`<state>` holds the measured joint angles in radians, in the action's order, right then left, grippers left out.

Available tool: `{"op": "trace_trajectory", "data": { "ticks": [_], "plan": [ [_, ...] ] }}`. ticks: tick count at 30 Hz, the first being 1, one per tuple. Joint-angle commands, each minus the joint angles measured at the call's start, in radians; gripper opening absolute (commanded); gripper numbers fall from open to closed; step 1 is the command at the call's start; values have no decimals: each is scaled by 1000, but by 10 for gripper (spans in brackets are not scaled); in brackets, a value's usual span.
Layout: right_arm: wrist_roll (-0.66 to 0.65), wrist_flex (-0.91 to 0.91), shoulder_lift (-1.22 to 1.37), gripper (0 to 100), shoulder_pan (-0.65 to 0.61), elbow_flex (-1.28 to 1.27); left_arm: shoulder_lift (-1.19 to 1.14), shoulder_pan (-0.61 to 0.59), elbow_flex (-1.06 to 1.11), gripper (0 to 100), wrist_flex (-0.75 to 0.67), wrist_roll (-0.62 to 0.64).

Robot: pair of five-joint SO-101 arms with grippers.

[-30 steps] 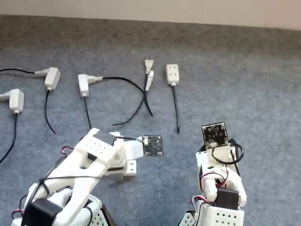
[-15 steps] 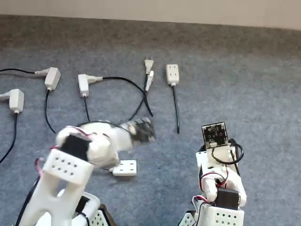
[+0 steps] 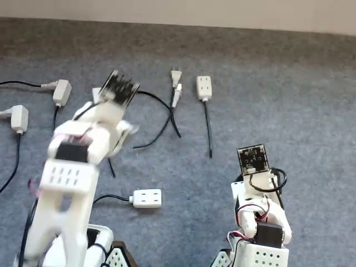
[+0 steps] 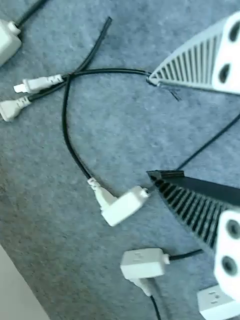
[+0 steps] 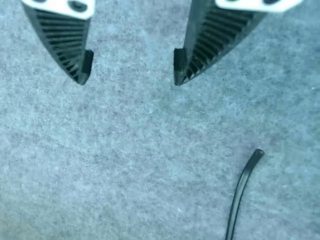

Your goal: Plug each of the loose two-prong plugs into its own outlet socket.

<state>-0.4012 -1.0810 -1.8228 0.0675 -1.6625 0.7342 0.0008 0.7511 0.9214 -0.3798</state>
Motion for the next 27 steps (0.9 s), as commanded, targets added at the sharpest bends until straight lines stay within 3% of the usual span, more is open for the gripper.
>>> {"op": "trace_trajectory", "data": {
  "ticks": [1, 7, 13, 27],
  "plan": [
    [-12, 7, -10, 263, -12, -122, -398, 97, -326, 256, -25, 58],
    [-9, 27, -10, 263, -12, -124, -928, 180, -730, 256, -25, 75],
    [-12, 25, -10, 263, -12, -124, -1254, 191, -993, 256, -23, 75],
    [-14, 24, -10, 263, -12, -124, -1468, 197, -1147, 223, -25, 69]
  ]
}}
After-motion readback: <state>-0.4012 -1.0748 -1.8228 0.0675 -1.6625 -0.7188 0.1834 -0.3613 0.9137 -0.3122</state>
